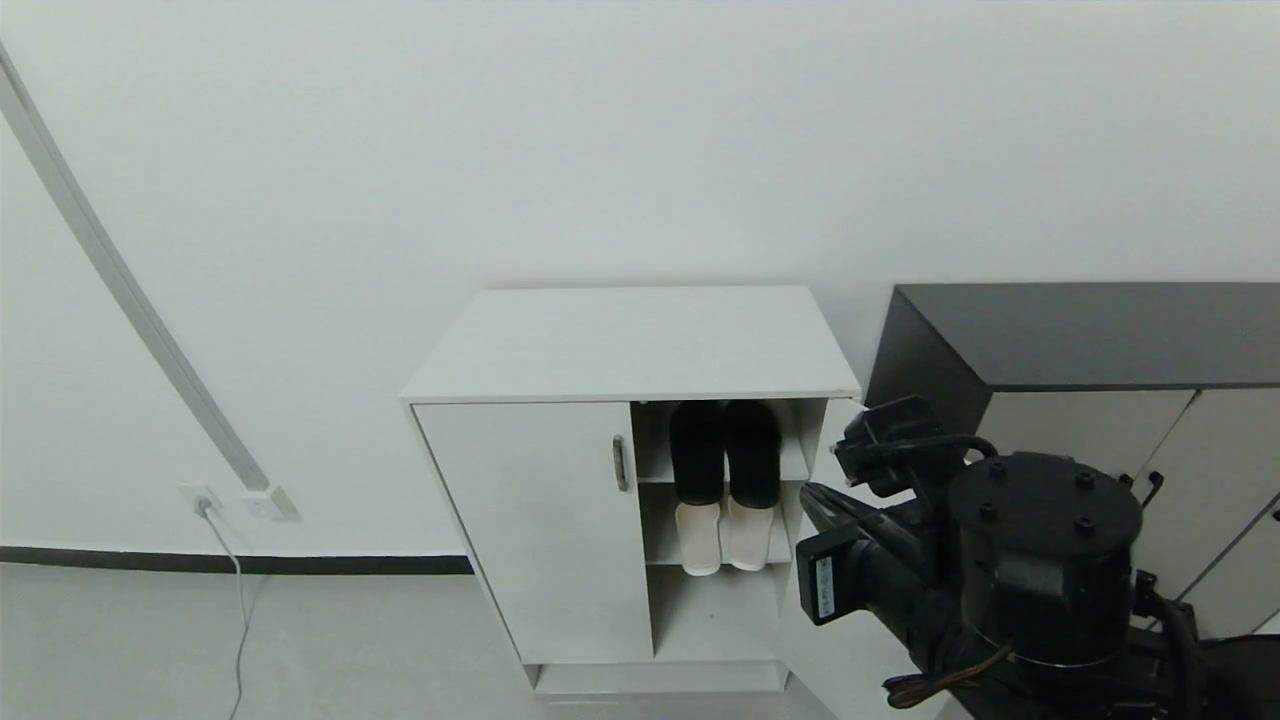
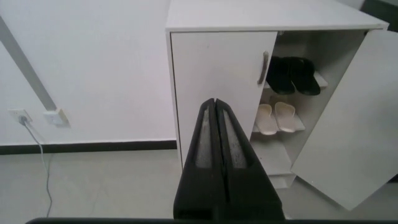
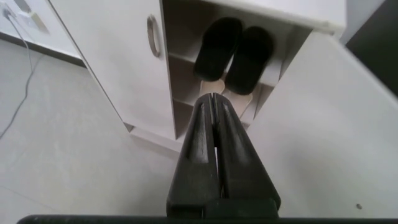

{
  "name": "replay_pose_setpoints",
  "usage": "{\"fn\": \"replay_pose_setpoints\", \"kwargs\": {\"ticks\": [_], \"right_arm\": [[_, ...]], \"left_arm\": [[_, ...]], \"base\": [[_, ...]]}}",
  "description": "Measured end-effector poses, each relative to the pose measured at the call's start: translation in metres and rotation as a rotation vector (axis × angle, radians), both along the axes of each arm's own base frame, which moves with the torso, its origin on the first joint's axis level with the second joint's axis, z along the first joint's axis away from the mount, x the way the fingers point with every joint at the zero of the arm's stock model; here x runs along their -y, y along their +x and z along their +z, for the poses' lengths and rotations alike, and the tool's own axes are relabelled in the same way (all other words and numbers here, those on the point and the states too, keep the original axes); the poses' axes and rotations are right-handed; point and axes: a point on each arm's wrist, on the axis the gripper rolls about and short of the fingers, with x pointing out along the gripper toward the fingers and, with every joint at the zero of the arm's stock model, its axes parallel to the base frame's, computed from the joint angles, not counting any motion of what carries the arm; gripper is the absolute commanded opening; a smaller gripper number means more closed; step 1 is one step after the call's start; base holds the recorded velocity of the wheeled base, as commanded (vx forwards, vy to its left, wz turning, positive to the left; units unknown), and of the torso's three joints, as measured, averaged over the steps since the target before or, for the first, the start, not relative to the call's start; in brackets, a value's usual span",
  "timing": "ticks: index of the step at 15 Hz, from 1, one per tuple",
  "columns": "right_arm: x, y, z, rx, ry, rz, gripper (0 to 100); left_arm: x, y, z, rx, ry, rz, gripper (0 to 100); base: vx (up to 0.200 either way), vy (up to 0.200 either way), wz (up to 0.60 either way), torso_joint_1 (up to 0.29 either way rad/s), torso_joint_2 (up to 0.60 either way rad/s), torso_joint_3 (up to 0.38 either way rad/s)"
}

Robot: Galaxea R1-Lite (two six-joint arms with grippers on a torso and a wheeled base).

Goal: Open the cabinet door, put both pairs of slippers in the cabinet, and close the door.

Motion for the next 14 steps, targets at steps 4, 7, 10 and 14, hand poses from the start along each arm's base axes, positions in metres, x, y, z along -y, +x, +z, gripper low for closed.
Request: {"fn": "replay_pose_setpoints", "kwargs": {"ticks": [4,7,10,14], "right_arm": [[0.0001,-0.0003,-0.0004,-0.001,0.0,0.002,0],[0.0002,0.0,-0.0009,-0.003,0.002,0.002,0],[0.0016,-0.0007,-0.0034,-0.008,-0.008,0.003,0],[0.002,-0.0013,-0.0043,-0.012,-0.011,0.016,0]], "left_arm": [[0.0,0.0,0.0,0.0,0.001,0.0,0],[0.0,0.0,0.0,0.0,0.001,0.0,0],[0.0,0.0,0.0,0.0,0.0,0.0,0],[0.0,0.0,0.0,0.0,0.0,0.0,0]], "base": [[0.0,0.0,0.0,0.193,-0.41,-0.227],[0.0,0.0,0.0,0.175,-0.37,-0.204],[0.0,0.0,0.0,0.028,-0.06,-0.031],[0.0,0.0,-0.15,0.003,0.0,-0.001]]}}
